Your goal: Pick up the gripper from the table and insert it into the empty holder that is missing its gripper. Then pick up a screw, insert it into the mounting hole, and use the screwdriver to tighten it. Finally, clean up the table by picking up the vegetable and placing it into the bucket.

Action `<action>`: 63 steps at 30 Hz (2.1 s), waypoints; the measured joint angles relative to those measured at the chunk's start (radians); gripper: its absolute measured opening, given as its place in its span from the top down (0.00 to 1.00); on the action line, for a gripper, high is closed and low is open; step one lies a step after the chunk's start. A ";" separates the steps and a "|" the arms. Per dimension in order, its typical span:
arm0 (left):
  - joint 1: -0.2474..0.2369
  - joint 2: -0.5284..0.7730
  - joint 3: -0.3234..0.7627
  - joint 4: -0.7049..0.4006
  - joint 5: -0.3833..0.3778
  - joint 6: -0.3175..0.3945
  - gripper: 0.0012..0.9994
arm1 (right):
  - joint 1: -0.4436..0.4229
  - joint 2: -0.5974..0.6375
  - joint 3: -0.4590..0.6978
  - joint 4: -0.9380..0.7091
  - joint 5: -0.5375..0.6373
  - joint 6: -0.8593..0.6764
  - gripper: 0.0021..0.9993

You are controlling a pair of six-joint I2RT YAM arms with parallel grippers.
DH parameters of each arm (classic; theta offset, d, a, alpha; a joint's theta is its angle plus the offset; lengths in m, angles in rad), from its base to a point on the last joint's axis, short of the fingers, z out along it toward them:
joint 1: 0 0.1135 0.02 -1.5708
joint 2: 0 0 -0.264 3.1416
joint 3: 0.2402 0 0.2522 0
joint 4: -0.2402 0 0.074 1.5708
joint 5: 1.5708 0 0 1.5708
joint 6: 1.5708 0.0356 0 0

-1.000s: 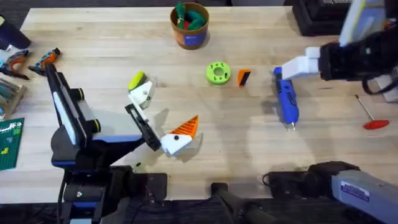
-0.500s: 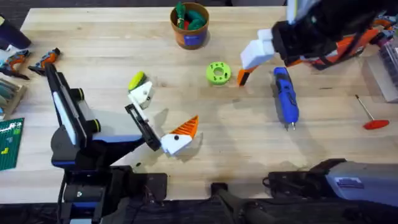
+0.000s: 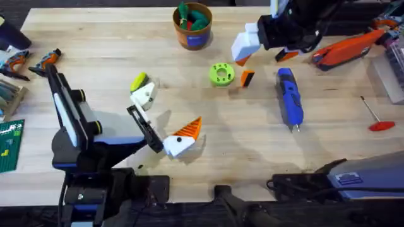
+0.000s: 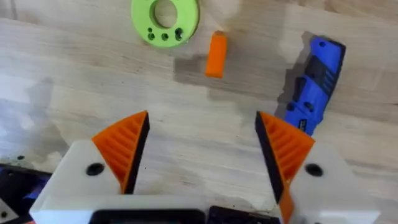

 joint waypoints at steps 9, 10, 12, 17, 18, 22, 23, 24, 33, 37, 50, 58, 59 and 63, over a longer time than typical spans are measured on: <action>0.000 0.000 0.000 0.000 0.000 0.000 0.01 | -0.014 0.023 -0.111 0.130 0.015 0.032 0.02; 0.000 0.000 0.000 0.000 0.000 0.000 0.01 | -0.016 0.028 -0.124 0.141 0.027 0.036 0.02; 0.000 0.000 0.000 0.000 0.000 0.000 0.01 | -0.020 0.043 -0.145 0.156 0.057 0.046 0.02; 0.000 0.000 0.000 0.000 0.000 0.000 0.01 | -0.022 0.094 -0.152 0.203 0.091 0.060 0.02; 0.000 0.000 0.000 0.000 0.000 0.000 0.01 | -0.021 0.101 -0.152 0.209 0.094 0.064 0.02; 0.000 0.000 0.000 0.000 0.000 0.000 0.01 | -0.021 0.121 -0.152 0.210 0.098 0.071 0.02; 0.000 0.000 0.000 0.000 0.000 0.000 0.01 | -0.020 0.125 -0.152 0.210 0.098 0.074 0.02; 0.000 0.000 0.000 0.000 0.000 0.000 0.01 | -0.019 0.128 -0.152 0.212 0.098 0.074 0.02; 0.000 0.000 0.000 0.000 0.000 0.000 0.01 | -0.003 0.160 -0.152 0.223 0.098 0.069 0.02; 0.000 0.000 0.000 0.000 0.000 0.000 0.01 | 0.000 0.168 -0.152 0.228 0.098 0.066 0.02; 0.000 0.000 0.000 0.000 0.000 0.000 0.01 | 0.000 0.201 -0.152 0.241 0.098 0.064 0.41; 0.000 0.000 0.000 0.000 0.000 0.000 0.01 | 0.000 0.200 -0.152 0.230 0.102 0.062 0.98; 0.000 0.000 0.000 0.000 0.000 0.000 0.01 | 0.000 0.200 -0.152 0.231 0.102 0.062 0.98; 0.000 0.000 0.000 0.000 0.000 0.000 0.01 | 0.000 0.200 -0.152 0.231 0.102 0.062 0.98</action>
